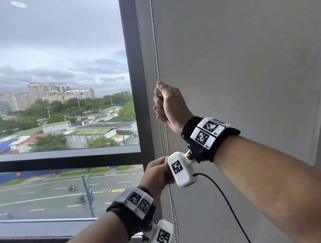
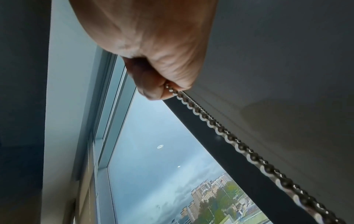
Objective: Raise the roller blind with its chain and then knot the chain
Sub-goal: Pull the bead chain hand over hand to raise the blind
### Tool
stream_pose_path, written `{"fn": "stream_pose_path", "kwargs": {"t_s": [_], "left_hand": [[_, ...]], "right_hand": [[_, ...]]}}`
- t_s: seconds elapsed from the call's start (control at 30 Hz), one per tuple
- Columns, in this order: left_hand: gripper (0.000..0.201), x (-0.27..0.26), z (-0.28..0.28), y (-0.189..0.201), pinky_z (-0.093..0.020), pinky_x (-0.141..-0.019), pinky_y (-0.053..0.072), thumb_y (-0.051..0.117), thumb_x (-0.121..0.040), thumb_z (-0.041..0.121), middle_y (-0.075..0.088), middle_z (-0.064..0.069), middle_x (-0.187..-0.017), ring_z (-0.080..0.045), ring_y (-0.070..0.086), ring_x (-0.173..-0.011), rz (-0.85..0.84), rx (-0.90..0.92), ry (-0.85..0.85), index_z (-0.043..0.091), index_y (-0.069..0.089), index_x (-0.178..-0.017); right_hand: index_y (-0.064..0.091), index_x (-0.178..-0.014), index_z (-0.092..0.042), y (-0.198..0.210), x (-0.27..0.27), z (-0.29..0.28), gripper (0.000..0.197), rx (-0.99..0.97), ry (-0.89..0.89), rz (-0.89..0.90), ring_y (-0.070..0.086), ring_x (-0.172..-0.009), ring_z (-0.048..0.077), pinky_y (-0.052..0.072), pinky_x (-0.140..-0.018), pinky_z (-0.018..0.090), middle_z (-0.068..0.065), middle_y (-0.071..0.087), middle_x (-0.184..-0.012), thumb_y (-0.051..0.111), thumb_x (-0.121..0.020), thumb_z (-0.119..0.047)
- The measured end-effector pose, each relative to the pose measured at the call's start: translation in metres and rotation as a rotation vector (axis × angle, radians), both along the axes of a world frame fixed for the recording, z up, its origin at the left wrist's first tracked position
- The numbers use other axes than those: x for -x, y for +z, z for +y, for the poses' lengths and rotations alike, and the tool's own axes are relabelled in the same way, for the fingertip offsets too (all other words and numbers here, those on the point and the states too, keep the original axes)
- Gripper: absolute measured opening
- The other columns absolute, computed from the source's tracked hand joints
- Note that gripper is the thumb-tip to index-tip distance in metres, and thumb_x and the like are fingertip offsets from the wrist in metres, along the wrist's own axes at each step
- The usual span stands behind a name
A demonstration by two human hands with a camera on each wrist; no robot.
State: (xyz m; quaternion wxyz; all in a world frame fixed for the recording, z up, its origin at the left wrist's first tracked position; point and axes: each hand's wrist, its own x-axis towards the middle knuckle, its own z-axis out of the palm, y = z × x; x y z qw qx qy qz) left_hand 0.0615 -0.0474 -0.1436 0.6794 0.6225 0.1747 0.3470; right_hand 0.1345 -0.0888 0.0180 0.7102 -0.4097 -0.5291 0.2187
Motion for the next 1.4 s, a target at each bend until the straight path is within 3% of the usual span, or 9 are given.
{"fn": "stream_pose_path", "kwargs": {"t_s": [0.1,0.27,0.57,0.77,0.9,1.0,1.13,1.27,1.4], "left_hand": [[0.033,0.007,0.003,0.014,-0.028,-0.061,0.051,0.04,-0.096,0.014,0.061,-0.018,-0.085,-0.021,0.057,-0.067,-0.049,0.015,-0.071,-0.01,0.061,-0.102],[0.039,0.007,0.012,0.048,-0.033,-0.08,0.047,0.033,-0.098,0.023,0.066,-0.019,-0.108,-0.028,0.06,-0.093,-0.146,-0.033,-0.054,-0.002,0.057,-0.115],[0.023,-0.01,0.03,0.087,-0.027,-0.07,0.043,0.042,-0.097,0.022,0.068,-0.003,-0.09,-0.017,0.06,-0.079,-0.145,-0.167,0.169,0.014,0.064,-0.095],[0.03,-0.024,0.05,0.098,-0.023,-0.069,0.039,0.047,-0.095,0.018,0.06,-0.004,-0.098,-0.011,0.051,-0.08,-0.147,-0.196,0.282,0.006,0.053,-0.121],[0.04,-0.036,0.066,0.102,-0.011,-0.062,0.044,0.05,-0.093,0.018,0.058,-0.018,-0.116,-0.009,0.051,-0.085,-0.12,-0.24,0.356,0.003,0.045,-0.13],[0.044,-0.043,0.075,0.105,-0.024,-0.082,0.042,0.05,-0.093,0.022,0.053,-0.022,-0.13,-0.017,0.052,-0.102,-0.077,-0.287,0.354,0.004,0.043,-0.133],[0.043,-0.054,0.082,0.111,-0.027,-0.074,0.042,0.046,-0.095,0.024,0.056,-0.008,-0.12,-0.022,0.053,-0.105,-0.049,-0.27,0.286,0.011,0.042,-0.136],[0.043,-0.061,0.087,0.114,-0.032,-0.083,0.041,0.044,-0.096,0.022,0.058,-0.01,-0.124,-0.025,0.054,-0.11,-0.062,-0.267,0.267,0.011,0.041,-0.137],[0.041,-0.065,0.092,0.116,-0.027,-0.077,0.041,0.044,-0.096,0.021,0.057,-0.008,-0.12,-0.023,0.053,-0.107,-0.083,-0.258,0.268,0.012,0.042,-0.136]], "right_hand": [[0.033,-0.063,-0.024,-0.001,0.0,-0.001,0.04,-0.02,-0.003,0.009,0.018,-0.037,0.009,0.012,-0.045,0.022,-0.011,0.024,-0.047,0.031,-0.102,-0.031],[0.032,-0.062,-0.025,-0.003,-0.005,-0.005,0.04,-0.029,-0.011,0.015,0.016,-0.039,0.01,0.007,-0.05,0.032,-0.01,0.023,-0.049,0.031,-0.101,-0.032],[0.036,-0.068,-0.02,-0.004,-0.018,-0.005,0.038,-0.085,-0.022,-0.08,0.019,-0.041,0.012,0.018,-0.04,0.021,-0.003,0.025,-0.054,0.03,-0.104,-0.029],[0.048,-0.081,-0.01,-0.015,-0.038,0.003,0.032,-0.058,-0.061,-0.117,0.031,-0.047,0.017,0.03,-0.042,0.025,0.001,0.035,-0.057,0.031,-0.105,-0.023],[0.056,-0.089,-0.003,-0.021,-0.046,0.008,0.032,-0.078,-0.119,-0.152,0.038,-0.05,0.022,0.035,-0.042,0.03,0.007,0.042,-0.059,0.035,-0.105,-0.021],[0.063,-0.1,-0.001,-0.024,-0.052,0.015,0.03,-0.093,-0.144,-0.158,0.042,-0.047,0.022,0.037,-0.04,0.028,0.01,0.047,-0.061,0.04,-0.104,-0.02],[0.068,-0.104,-0.018,-0.033,-0.062,0.03,0.021,-0.11,-0.182,-0.178,0.042,-0.046,0.021,0.039,-0.043,0.031,0.005,0.049,-0.059,0.047,-0.102,-0.021],[0.068,-0.113,-0.007,-0.045,-0.074,0.047,0.026,-0.086,-0.238,-0.188,0.04,-0.043,0.016,0.041,-0.044,0.031,0.001,0.046,-0.057,0.048,-0.101,-0.02],[0.062,-0.127,-0.012,-0.054,-0.082,0.061,0.031,-0.067,-0.273,-0.192,0.041,-0.043,0.015,0.043,-0.047,0.034,-0.005,0.046,-0.054,0.049,-0.1,-0.02]]}}
